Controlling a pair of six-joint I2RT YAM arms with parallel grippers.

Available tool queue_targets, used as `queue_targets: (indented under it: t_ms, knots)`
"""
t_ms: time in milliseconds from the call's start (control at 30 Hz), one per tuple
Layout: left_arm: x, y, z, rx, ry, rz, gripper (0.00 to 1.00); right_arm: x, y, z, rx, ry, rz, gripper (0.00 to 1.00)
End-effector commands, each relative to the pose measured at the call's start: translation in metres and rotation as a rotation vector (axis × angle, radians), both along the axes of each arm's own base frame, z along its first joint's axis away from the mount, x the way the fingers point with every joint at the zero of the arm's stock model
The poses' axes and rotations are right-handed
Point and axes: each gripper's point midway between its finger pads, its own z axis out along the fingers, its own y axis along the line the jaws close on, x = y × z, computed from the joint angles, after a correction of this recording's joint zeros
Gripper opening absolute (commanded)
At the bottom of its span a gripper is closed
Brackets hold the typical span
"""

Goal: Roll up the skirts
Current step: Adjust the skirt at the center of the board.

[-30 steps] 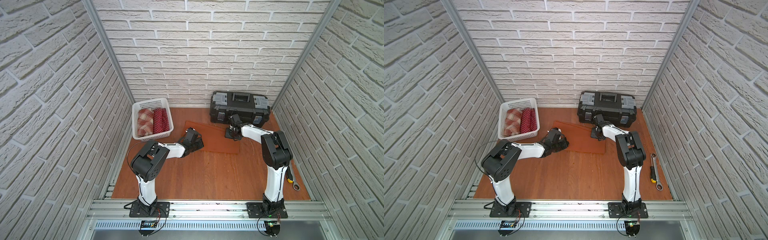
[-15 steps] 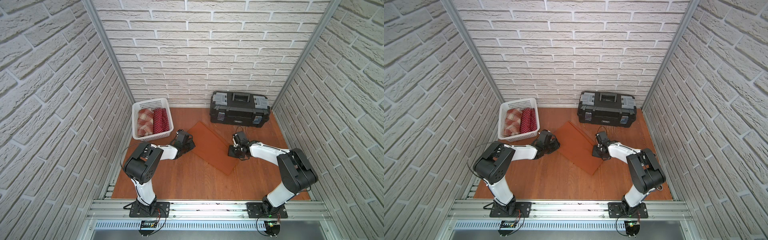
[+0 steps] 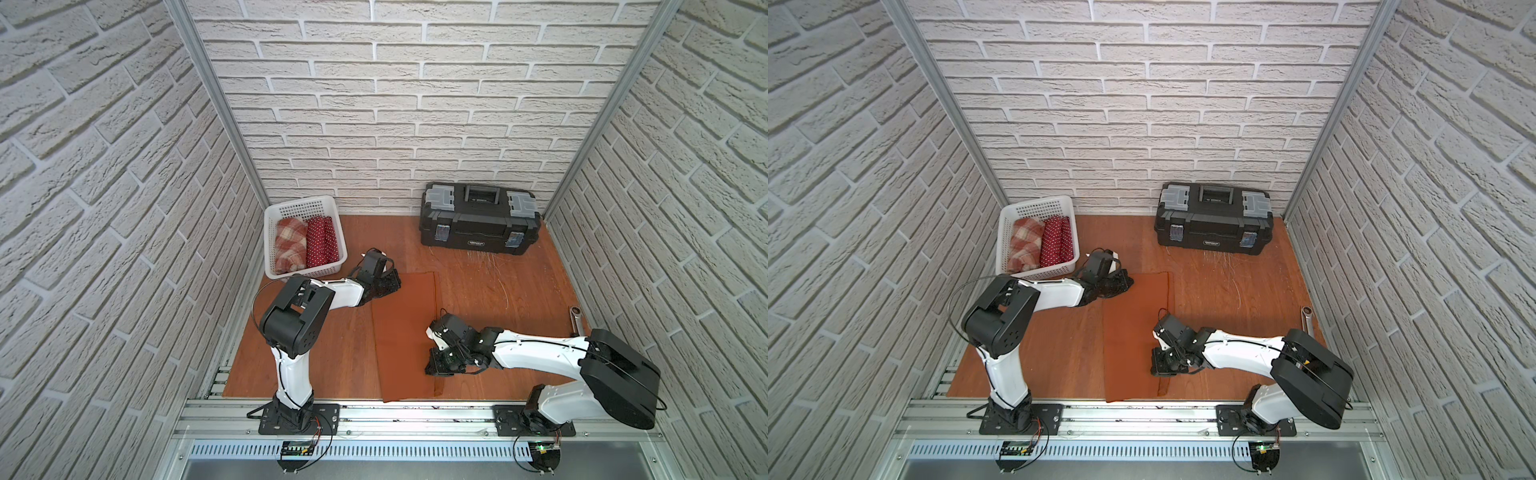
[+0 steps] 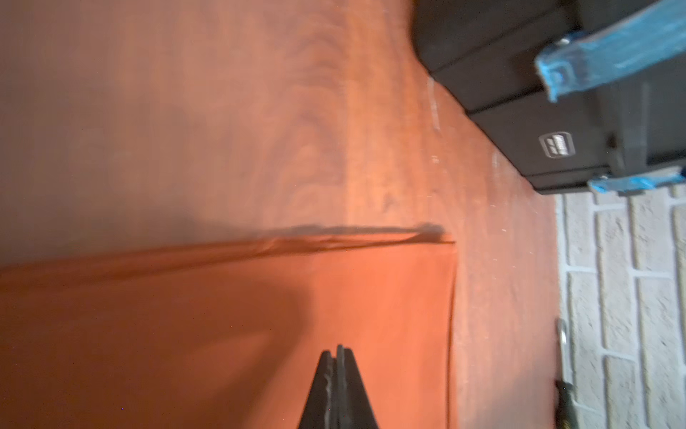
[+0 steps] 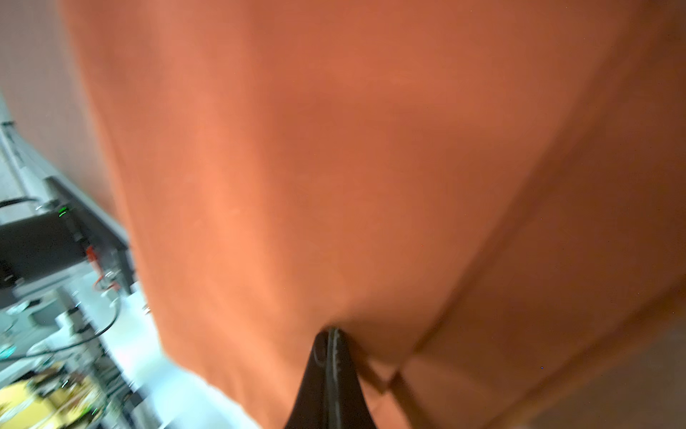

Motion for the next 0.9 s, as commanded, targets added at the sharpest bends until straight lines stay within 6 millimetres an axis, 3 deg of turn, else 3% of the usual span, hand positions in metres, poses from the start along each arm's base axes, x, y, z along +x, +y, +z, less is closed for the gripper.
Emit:
queue_targets:
  t_ms: [0,67,200,333,567,667,867]
  knots:
    - [-0.002,-0.032,0.013,-0.061,-0.040,-0.119,0.00,0.007,0.031,0.044,0.120,-0.031,0.083,0.02]
    - [0.001,-0.030,0.027,-0.085,-0.070,-0.111,0.00,0.025,0.014,0.054,-0.023,-0.149,0.103,0.03]
    - [-0.001,0.003,0.048,-0.040,-0.105,-0.056,0.00,0.068,-0.040,0.062,-0.298,-0.328,0.050,0.05]
    - [-0.004,0.028,0.046,0.028,-0.096,-0.025,0.00,0.111,-0.083,0.053,-0.423,-0.362,-0.094,0.02]
    - [-0.007,0.013,0.038,-0.013,-0.032,-0.043,0.00,0.132,-0.081,0.020,-0.412,-0.306,-0.100,0.02]
    - [-0.029,0.011,0.032,-0.046,0.019,-0.018,0.00,0.149,-0.083,0.020,-0.438,-0.335,-0.094,0.02]
    - [-0.126,0.008,0.017,0.047,0.123,-0.024,0.00,0.199,-0.076,0.046,-0.448,-0.453,-0.099,0.02]
